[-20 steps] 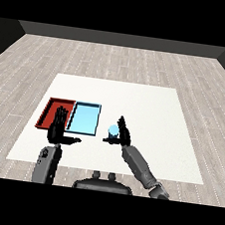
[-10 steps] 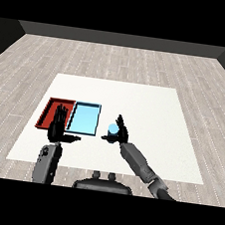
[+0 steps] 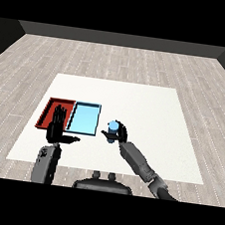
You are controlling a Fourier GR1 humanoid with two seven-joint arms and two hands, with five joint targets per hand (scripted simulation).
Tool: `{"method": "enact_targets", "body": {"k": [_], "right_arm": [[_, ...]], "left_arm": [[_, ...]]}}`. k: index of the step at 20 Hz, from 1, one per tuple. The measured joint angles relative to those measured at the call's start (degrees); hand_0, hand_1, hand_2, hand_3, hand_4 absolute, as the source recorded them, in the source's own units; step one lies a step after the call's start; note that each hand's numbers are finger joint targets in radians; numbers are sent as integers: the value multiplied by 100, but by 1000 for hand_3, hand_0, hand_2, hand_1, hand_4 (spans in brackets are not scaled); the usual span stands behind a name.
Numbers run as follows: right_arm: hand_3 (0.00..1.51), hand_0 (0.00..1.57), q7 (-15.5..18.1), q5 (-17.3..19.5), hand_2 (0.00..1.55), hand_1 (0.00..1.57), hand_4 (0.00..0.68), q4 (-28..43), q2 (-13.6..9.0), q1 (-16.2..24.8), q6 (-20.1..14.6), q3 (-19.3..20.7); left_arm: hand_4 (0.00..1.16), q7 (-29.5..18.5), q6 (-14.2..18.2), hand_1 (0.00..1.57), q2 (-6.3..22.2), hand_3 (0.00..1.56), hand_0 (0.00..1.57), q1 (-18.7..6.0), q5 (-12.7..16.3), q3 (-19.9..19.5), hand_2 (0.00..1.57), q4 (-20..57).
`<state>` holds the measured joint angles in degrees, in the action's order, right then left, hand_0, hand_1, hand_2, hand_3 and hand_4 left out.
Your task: Pick the blue can and put it in the blue box
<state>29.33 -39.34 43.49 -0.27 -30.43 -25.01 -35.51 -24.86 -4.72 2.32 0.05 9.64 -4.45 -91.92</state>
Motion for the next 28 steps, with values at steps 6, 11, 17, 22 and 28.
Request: {"method": "enact_targets", "body": {"k": [6,11,17,22,28], "right_arm": [[1413,1512,-115,303,1461,1512,655,201,-18,-2,-118,120],[1410,1472,-314,718,1451,1472,649,764,-88,59,-290,193],[1409,1470,-569,1111,1441,1470,651,1243,-155,-80,-250,371],[1424,1432,-708,1483,1451,1432,661,1994,-277,15,-258,354],[1424,1432,-883,1768,1451,1432,661,2244,-468,42,308,920]], "left_arm": [[0,155,-23,0,7,0,0,-91,38,35,0,20],[0,88,14,0,-30,0,0,-26,-199,203,0,125],[0,260,198,0,-144,0,0,-123,-420,620,0,269],[0,343,239,0,-205,0,0,-250,-359,930,0,540],[0,408,321,0,-218,0,0,-476,-265,1105,0,778]]}}
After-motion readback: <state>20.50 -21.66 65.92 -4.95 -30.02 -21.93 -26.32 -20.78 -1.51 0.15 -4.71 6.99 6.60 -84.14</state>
